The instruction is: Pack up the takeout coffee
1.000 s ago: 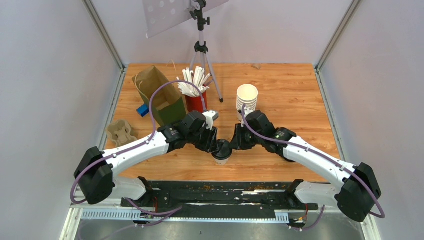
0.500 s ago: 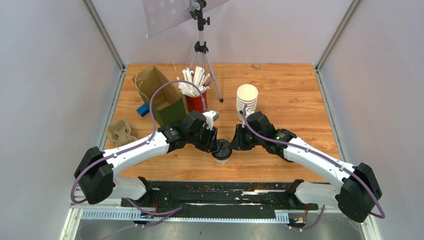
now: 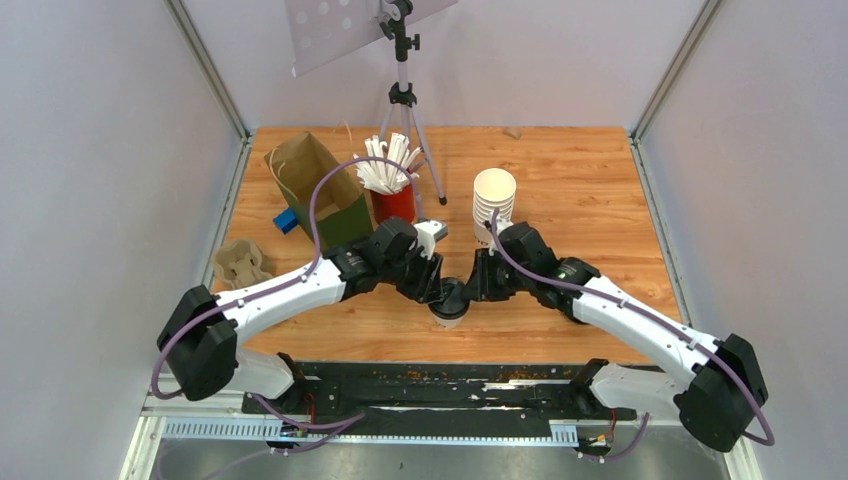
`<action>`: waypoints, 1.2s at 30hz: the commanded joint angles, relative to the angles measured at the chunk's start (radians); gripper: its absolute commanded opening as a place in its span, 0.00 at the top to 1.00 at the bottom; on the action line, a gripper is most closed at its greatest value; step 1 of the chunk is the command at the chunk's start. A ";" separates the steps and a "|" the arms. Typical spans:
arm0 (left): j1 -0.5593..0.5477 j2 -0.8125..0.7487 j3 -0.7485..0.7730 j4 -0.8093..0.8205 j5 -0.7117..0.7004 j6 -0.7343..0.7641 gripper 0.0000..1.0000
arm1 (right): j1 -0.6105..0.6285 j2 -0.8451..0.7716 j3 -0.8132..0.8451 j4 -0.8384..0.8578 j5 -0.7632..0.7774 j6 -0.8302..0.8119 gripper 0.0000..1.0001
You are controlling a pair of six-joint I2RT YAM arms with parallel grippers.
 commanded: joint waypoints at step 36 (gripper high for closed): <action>-0.006 -0.034 -0.043 0.106 0.061 -0.057 0.41 | -0.118 0.051 0.189 -0.123 -0.137 -0.380 0.73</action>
